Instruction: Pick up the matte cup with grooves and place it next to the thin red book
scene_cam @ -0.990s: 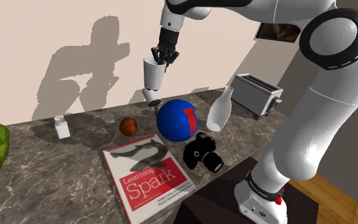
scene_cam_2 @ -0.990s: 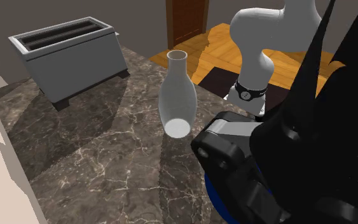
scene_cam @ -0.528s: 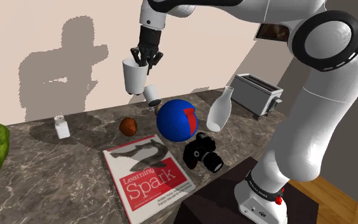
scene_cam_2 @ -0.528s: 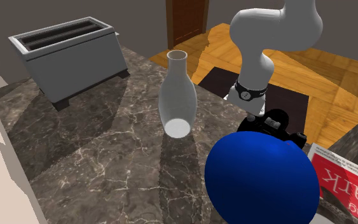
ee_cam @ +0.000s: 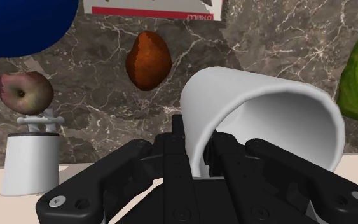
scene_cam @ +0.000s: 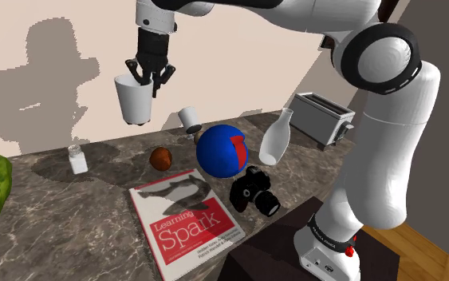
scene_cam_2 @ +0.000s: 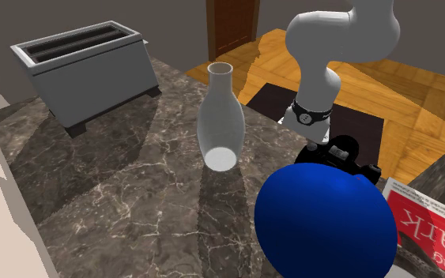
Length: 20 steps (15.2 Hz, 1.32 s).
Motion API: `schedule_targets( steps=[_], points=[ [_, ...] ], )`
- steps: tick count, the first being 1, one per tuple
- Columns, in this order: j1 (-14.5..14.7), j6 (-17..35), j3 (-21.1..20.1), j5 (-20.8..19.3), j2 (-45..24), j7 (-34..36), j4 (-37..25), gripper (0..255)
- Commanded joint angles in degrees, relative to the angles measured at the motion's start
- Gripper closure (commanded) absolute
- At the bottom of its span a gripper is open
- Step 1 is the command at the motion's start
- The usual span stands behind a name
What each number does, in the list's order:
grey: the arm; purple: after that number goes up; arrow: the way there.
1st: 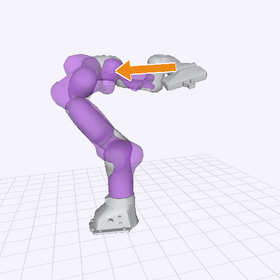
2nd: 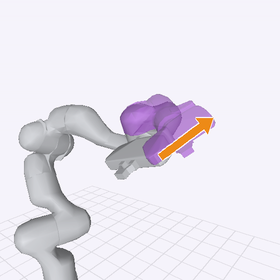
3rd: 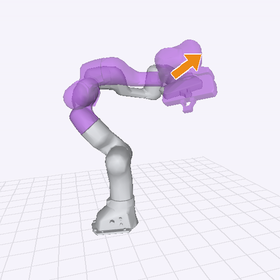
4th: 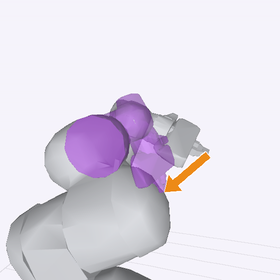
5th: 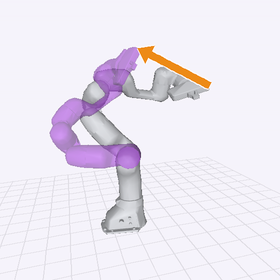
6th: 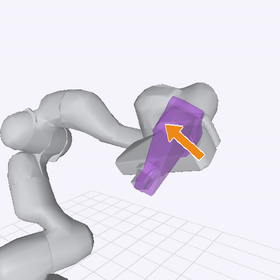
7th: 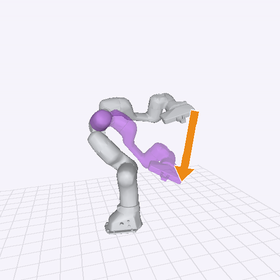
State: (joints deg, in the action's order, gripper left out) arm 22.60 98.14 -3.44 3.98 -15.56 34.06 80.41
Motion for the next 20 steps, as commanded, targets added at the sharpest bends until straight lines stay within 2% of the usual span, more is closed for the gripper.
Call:
schedule_targets(
  steps=[1, 3, 20],
  points=[
    [1.45, -0.94, -0.70, -0.48, -2.86, 2.27, -4.00, 255],
    [3.43, -2.63, -1.47, -1.18, -6.90, 5.02, -9.93, 255],
    [3.30, 10.89, -1.37, -0.91, -6.03, 4.10, 4.49, 255]
  ],
)
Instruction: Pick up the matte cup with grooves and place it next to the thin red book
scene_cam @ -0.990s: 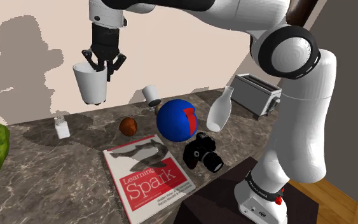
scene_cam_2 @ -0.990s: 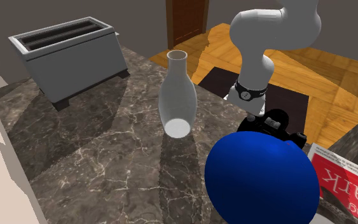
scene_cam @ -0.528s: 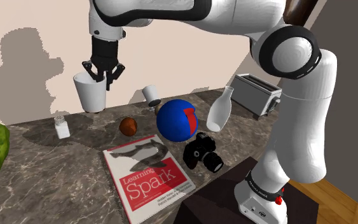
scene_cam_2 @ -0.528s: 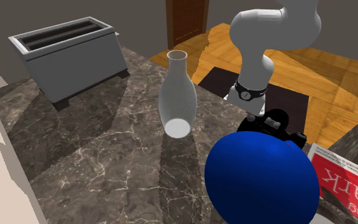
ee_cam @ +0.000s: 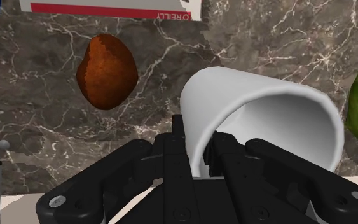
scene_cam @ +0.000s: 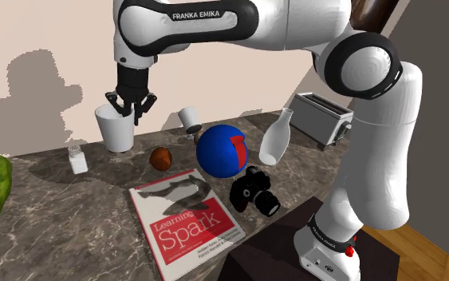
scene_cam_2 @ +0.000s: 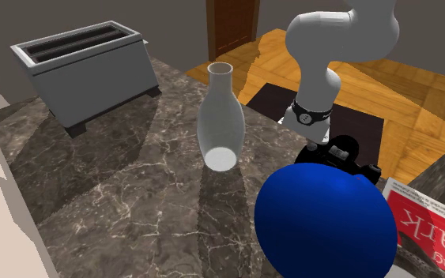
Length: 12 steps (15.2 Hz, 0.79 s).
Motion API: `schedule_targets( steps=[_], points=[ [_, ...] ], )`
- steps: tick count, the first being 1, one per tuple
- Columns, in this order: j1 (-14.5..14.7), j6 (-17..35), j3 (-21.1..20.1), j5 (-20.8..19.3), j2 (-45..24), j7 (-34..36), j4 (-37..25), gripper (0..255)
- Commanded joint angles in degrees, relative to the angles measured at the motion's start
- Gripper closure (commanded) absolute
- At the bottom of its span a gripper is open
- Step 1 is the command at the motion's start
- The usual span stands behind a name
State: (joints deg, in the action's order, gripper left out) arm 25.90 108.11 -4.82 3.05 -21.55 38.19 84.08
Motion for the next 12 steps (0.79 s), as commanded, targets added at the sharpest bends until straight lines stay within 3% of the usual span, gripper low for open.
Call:
schedule_targets(
  steps=[1, 12],
  points=[
    [0.00, 1.65, 0.00, 0.02, -0.13, -0.09, 1.47, 255],
    [0.02, 9.31, 0.04, 0.07, -1.92, -0.56, 7.35, 255]
  ],
)
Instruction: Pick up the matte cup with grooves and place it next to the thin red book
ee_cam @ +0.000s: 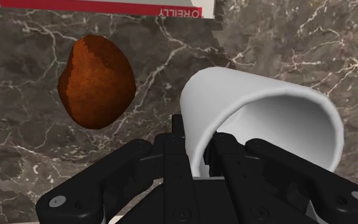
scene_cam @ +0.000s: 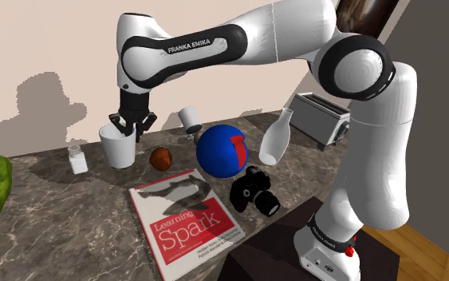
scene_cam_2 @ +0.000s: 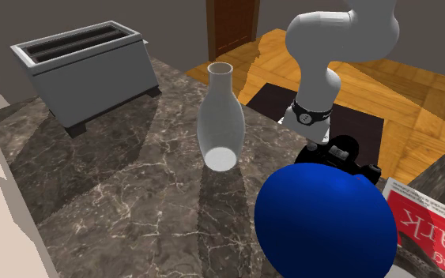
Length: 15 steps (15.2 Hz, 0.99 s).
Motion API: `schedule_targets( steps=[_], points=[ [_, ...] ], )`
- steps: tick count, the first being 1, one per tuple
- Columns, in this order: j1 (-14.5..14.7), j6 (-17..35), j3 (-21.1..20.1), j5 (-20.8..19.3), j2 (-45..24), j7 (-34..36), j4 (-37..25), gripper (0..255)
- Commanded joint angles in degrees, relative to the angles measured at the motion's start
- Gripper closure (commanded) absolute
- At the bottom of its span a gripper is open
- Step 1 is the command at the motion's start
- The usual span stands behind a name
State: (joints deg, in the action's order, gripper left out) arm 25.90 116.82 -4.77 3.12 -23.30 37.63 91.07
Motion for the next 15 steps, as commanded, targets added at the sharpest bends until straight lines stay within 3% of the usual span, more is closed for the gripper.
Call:
schedule_targets(
  steps=[1, 7, 14, 15],
  points=[
    [0.04, 1.27, -0.01, 0.00, -0.38, -0.04, 0.82, 255],
    [0.07, 4.84, 0.02, 0.00, -1.84, -0.25, 2.94, 255],
    [0.07, 4.84, 0.02, 0.00, -1.85, -0.25, 2.92, 255],
    [0.07, 4.83, 0.02, 0.00, -1.86, -0.25, 2.92, 0]
  ],
)
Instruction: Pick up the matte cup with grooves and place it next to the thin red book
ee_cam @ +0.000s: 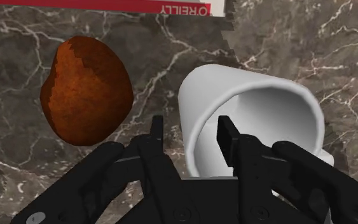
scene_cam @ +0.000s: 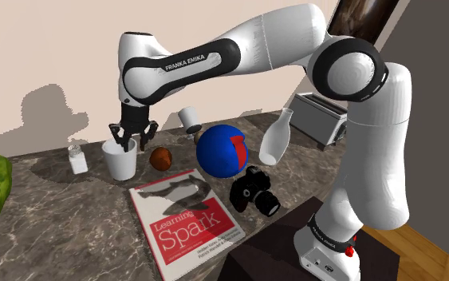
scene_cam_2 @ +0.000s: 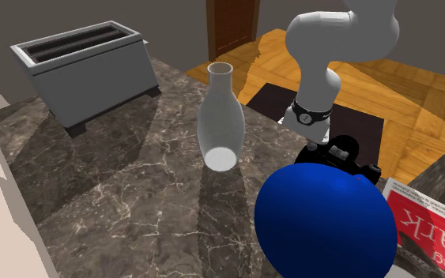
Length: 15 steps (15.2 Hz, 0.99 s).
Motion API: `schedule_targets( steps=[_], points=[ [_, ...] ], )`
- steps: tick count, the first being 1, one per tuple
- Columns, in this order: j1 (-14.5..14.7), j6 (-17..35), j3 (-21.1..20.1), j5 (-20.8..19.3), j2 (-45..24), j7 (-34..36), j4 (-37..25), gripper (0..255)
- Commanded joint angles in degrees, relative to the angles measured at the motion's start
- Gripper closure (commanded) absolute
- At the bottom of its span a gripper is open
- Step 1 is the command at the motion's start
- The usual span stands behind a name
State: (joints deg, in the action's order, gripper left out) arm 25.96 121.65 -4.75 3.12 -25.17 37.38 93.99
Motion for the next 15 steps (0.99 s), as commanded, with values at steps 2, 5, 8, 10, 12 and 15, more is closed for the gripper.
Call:
schedule_targets(
  steps=[2, 5, 8, 10, 12, 15],
  points=[
    [0.00, 0.00, 0.00, 0.00, 0.00, 0.00, -0.02, 0],
    [0.00, 0.00, 0.00, 0.00, 0.00, 0.00, -0.02, 0],
    [-0.28, -4.76, 0.03, 0.07, 2.26, -0.03, -2.51, 0],
    [-0.35, -6.05, 0.04, 0.09, 2.75, -0.03, -3.30, 0],
    [-0.35, -6.05, 0.04, 0.09, 2.76, -0.03, -3.30, 0],
    [-0.35, -6.05, 0.04, 0.09, 2.75, -0.03, -3.30, 0]
  ],
)
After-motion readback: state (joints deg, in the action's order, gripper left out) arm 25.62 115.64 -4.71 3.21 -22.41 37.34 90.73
